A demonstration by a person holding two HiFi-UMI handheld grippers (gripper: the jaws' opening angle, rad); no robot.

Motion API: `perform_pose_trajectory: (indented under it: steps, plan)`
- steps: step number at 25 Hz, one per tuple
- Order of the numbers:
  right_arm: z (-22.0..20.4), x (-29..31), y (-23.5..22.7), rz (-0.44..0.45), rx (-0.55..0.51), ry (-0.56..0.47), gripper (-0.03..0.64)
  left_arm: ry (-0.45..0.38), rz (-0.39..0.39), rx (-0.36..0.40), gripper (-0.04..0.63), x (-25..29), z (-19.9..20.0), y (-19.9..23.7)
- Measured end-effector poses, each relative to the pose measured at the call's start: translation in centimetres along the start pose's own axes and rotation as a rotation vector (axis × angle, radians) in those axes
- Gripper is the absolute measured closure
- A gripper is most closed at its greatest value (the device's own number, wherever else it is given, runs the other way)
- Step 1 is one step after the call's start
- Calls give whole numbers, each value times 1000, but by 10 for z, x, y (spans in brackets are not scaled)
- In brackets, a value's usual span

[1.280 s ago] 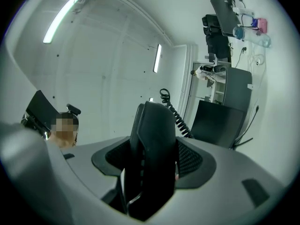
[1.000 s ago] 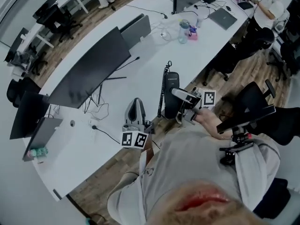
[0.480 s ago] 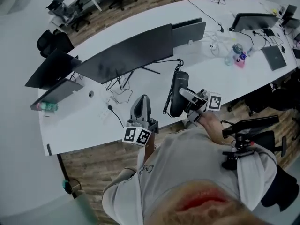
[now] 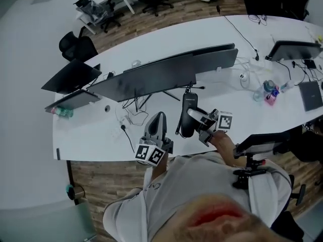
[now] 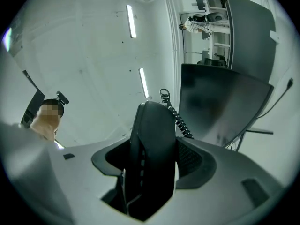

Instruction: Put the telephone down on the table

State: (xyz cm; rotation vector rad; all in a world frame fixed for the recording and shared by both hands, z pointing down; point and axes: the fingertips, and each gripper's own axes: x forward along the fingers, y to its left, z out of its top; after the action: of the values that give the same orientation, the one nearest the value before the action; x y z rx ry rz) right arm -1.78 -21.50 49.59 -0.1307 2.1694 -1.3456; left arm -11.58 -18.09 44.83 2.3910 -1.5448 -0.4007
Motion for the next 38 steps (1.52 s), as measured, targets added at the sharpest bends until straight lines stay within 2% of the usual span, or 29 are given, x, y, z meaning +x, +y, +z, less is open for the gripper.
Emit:
perform_pose_trajectory:
  steps: [5,8,11,17,23,29,34,38]
  plan:
    - [21,1,-27,-39,14,38,322,3,3,16,584,26,0,-1]
    - [21,2,-42,-82,4,67,322,-18,3,13,584,30,6,3]
    - [17,10,-53,-88,-13,88,322,-48,-18,14,584,34,13,7]
    - [-8,17,-108,-175,9,113,324,-95,-60,16,584,31,26,22]
    - [-30,6,-156,-293,7,210,324,-100,-37,3,584,26,26,34]
    - [-76,4,-217,-406,-9,337,324,-102,-4,-9,584,8,26,54]
    - [-94,-6,-260,-486,5,385,324,-110,11,-2,584,-1,29,58]
    - [-116,-16,-293,-554,3,438,324,-103,50,-5,584,-12,27,68]
